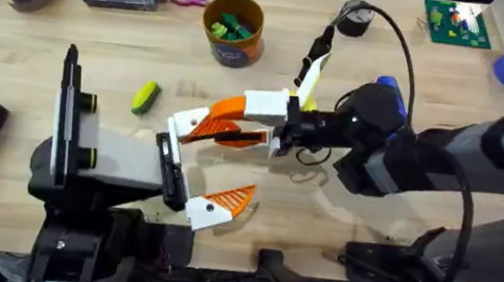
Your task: Pick up the gripper from the table and insert it into the empty holder that is missing its gripper. Then pick up a screw, insert it into the mounting hole, and use the screwdriver to tighten it. Finally, clean up the table by picking up the vegetable and placing it into the bucket.
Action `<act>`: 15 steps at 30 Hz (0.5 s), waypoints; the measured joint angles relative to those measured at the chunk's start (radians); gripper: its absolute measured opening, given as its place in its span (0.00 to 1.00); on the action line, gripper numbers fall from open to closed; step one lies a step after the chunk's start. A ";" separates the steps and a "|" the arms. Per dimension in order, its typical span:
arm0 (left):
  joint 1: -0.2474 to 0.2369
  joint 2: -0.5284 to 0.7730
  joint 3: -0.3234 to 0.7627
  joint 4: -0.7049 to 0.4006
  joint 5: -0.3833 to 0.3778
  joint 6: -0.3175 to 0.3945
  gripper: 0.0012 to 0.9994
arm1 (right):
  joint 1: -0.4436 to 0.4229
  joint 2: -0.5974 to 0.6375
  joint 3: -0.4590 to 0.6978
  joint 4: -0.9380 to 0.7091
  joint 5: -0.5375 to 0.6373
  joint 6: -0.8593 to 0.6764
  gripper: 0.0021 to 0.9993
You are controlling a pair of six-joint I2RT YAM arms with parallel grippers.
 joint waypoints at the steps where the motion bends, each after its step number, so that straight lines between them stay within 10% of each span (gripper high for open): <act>1: 0.000 0.000 0.000 0.000 0.000 0.000 0.99 | 0.000 0.000 0.000 0.000 0.000 0.000 1.00; 15: 0.000 0.000 0.000 0.000 0.000 0.000 0.99 | -0.117 -0.054 0.001 -0.041 -0.114 -0.004 1.00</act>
